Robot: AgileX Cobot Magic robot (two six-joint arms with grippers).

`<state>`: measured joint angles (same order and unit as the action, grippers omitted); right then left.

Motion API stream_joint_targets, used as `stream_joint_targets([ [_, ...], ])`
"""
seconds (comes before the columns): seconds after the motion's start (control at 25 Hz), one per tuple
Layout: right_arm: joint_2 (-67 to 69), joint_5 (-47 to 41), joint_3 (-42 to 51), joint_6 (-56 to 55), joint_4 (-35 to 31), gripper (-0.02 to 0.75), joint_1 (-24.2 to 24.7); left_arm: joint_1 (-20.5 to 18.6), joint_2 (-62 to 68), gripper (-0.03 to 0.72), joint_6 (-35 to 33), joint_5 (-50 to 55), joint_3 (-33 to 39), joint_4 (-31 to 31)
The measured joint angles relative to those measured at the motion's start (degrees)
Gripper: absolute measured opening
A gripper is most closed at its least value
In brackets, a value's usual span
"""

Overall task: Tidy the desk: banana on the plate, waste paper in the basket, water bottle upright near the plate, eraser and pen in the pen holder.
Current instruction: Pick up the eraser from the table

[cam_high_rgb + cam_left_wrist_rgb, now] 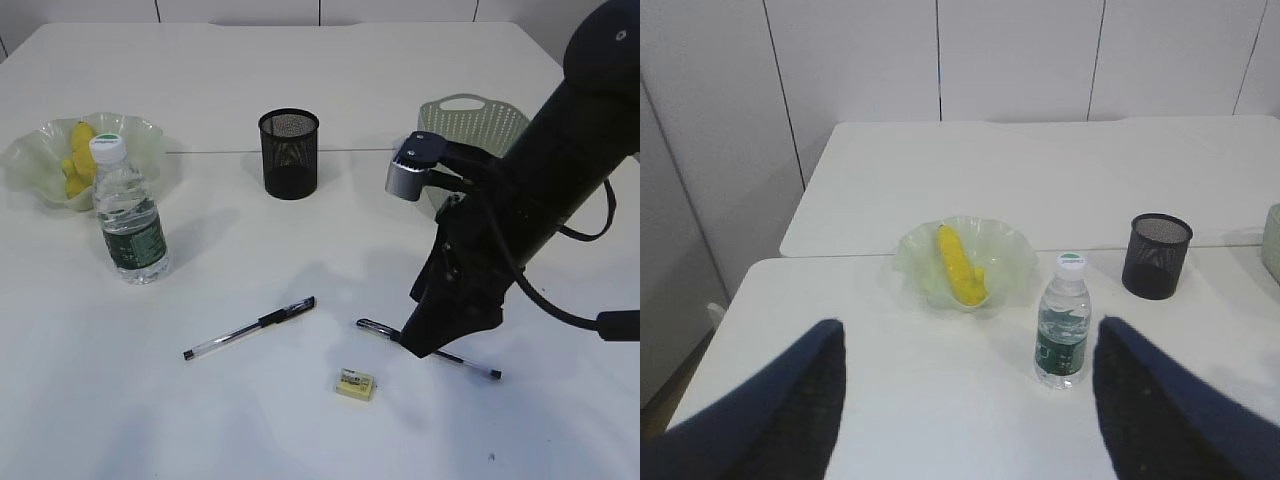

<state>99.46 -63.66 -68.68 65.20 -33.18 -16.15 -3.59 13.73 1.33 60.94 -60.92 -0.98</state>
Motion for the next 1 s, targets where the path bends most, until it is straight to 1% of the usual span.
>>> stream_joint_targets([
  [0.2, 0.00, 0.00, -0.58, 0.00, -3.38, 0.549, 0.00, 0.00, 0.00, 0.538, 0.00, 0.03, 0.00, 0.43],
  [0.36, 0.00, 2.28, -0.58, 0.81, -5.25, 0.549, -0.14, 0.00, 0.00, 0.538, 0.00, 0.13, 0.00, 0.98],
  [0.52, 0.70, 3.05, -0.58, 4.28, -3.63, 0.549, -0.22, 0.00, 0.00, 0.538, 0.00, 0.13, 0.00, 0.98],
  [0.76, 4.17, 3.40, -0.58, 5.14, -2.18, 0.549, -0.42, 0.00, 0.00, 0.536, 0.00, 0.61, 0.00, 1.96],
  [1.0, 7.55, 6.77, -0.58, 5.98, -1.65, 0.549, -2.83, 0.00, 0.00, 0.536, 0.00, 1.81, 0.00, 2.84],
])
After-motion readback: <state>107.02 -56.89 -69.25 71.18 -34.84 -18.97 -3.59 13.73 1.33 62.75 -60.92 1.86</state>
